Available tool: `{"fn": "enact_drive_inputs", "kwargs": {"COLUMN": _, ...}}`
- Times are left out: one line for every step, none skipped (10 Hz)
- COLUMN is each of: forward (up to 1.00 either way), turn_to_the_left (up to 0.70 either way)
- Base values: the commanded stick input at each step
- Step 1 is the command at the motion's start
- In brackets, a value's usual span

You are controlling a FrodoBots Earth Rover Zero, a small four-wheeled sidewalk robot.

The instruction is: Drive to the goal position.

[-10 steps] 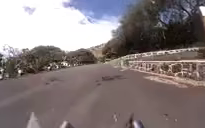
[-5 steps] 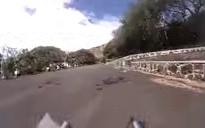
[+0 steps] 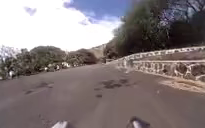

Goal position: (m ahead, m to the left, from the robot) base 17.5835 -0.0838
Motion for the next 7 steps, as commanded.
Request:
{"fn": "enact_drive_inputs", "kwargs": {"forward": 0.85, "turn_to_the_left": 0.00}}
{"fn": "enact_drive_inputs", "kwargs": {"forward": 0.85, "turn_to_the_left": 0.00}}
{"fn": "enact_drive_inputs", "kwargs": {"forward": 0.85, "turn_to_the_left": 0.00}}
{"fn": "enact_drive_inputs", "kwargs": {"forward": 0.85, "turn_to_the_left": 0.00}}
{"fn": "enact_drive_inputs", "kwargs": {"forward": 0.85, "turn_to_the_left": 0.00}}
{"fn": "enact_drive_inputs", "kwargs": {"forward": 0.85, "turn_to_the_left": 0.00}}
{"fn": "enact_drive_inputs", "kwargs": {"forward": 0.85, "turn_to_the_left": 0.00}}
